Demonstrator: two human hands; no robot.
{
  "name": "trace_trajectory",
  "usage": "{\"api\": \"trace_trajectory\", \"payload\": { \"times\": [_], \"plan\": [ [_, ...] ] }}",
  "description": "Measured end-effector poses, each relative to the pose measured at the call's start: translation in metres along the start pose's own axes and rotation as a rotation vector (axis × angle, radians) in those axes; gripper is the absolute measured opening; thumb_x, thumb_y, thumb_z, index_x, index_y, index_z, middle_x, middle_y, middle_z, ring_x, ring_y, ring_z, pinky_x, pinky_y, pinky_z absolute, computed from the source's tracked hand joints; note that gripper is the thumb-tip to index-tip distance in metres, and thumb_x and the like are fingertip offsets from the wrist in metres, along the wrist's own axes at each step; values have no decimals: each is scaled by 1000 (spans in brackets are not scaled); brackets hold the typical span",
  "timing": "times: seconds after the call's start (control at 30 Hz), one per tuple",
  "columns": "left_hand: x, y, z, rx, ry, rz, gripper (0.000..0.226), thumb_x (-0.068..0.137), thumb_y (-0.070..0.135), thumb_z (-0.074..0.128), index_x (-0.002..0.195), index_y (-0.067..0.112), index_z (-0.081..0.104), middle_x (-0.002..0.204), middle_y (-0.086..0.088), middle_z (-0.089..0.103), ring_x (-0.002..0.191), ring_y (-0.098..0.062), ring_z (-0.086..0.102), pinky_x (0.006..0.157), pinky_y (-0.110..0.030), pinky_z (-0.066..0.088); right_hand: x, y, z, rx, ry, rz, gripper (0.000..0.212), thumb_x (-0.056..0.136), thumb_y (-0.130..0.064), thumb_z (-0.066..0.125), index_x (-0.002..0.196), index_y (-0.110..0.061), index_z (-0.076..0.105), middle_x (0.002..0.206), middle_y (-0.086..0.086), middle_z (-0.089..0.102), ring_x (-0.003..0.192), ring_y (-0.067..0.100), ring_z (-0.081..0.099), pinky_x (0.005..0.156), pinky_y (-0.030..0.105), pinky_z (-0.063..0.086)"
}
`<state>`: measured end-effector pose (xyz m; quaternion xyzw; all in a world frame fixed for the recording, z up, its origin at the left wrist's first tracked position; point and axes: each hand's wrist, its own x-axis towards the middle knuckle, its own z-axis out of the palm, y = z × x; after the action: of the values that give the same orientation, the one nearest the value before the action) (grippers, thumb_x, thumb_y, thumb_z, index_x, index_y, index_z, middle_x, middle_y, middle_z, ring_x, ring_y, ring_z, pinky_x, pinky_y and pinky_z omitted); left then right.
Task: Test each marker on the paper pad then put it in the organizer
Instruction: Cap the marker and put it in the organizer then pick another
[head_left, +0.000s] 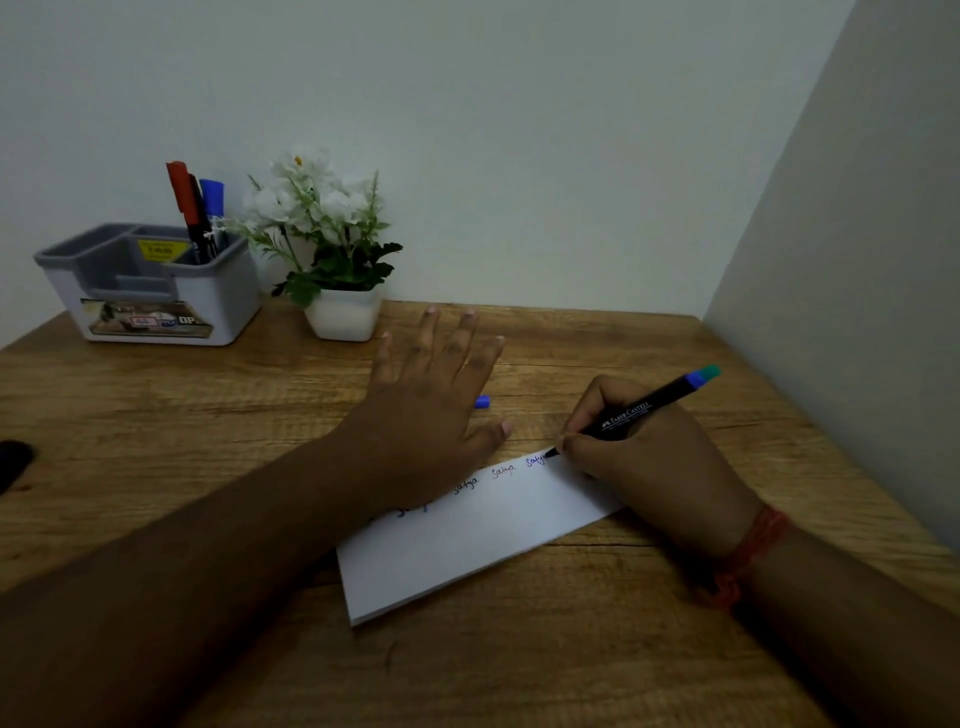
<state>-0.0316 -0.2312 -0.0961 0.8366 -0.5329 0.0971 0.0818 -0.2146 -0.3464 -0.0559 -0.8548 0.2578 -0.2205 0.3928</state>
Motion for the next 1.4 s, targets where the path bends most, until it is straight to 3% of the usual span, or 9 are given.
{"api": "trace_trajectory", "payload": {
  "times": [0.2, 0.33, 0.67, 0.8, 0.87, 0.97, 1.03, 1.1, 1.4],
  "plan": [
    [-1, 0, -1, -2, -6, -1, 86, 77, 74, 2, 153, 37, -17, 159, 7, -31, 144, -22, -34, 116, -58, -12, 2, 1, -1, 6, 0, 9, 9, 80, -11, 73, 75, -15, 66, 79, -2, 72, 74, 9, 65, 70, 32, 54],
    [0, 0, -2, -11, -11, -4, 87, 76, 75, 1, 152, 37, -17, 159, 8, -32, 145, -21, -34, 117, -58, -11, 3, 3, -3, 184, 58, 35, 7, 83, -6, 69, 78, -8, 65, 70, 2, 71, 64, 6, 63, 64, 26, 50],
    [1, -5, -12, -139, -49, 4, 87, 76, 79, 5, 153, 41, -11, 161, 13, -25, 145, -15, -33, 118, -56, -11, 6, 6, -8, 443, 19, 111, 6, 86, -4, 70, 81, -6, 67, 69, 8, 68, 69, 24, 64, 71, 38, 52],
    [2, -12, -23, -158, -55, 25, 72, 90, 71, 25, 153, 38, 19, 165, 12, 2, 151, -14, -15, 120, -55, -7, 7, 8, -13, 476, 66, 93, 6, 87, -9, 70, 82, -10, 69, 73, 5, 70, 74, 22, 67, 83, 45, 57],
    [3, -15, -27, -140, -35, 52, 54, 96, 59, 40, 144, 35, 40, 158, 11, 29, 150, -14, 10, 120, -55, 0, 7, 8, -16, 481, 105, 76, 6, 87, -10, 71, 82, -13, 69, 77, 4, 71, 77, 20, 68, 86, 46, 59],
    [3, -17, -28, -155, -4, 89, 34, 95, 47, 53, 124, 32, 60, 122, 13, 55, 114, -6, 44, 110, -42, 27, 8, 9, -19, 500, 140, 37, 13, 84, -8, 74, 82, -20, 70, 84, 5, 75, 83, 22, 72, 90, 48, 59],
    [2, -15, -28, -175, 5, 92, 26, 95, 42, 56, 117, 31, 65, 108, 12, 56, 99, -6, 47, 86, -30, 36, 8, 11, -19, 487, 118, 26, 15, 84, -9, 74, 83, -24, 73, 90, 0, 77, 88, 18, 74, 93, 47, 58],
    [2, -13, -29, -187, 19, 95, 24, 95, 40, 58, 113, 28, 67, 105, 10, 59, 95, -8, 51, 76, -28, 39, 7, 11, -18, 480, 72, 24, 17, 85, -11, 73, 87, -28, 76, 97, -5, 77, 95, 14, 74, 96, 43, 57],
    [-1, 4, -37, -409, 204, 171, 18, 93, 19, 65, 110, 19, 69, 101, 12, 62, 92, -6, 56, 79, -25, 45, 4, 10, -14, 658, -7, -36, 18, 93, 1, 60, 100, -6, 74, 105, 14, 76, 102, 27, 73, 92, 39, 56]
  ]
}}
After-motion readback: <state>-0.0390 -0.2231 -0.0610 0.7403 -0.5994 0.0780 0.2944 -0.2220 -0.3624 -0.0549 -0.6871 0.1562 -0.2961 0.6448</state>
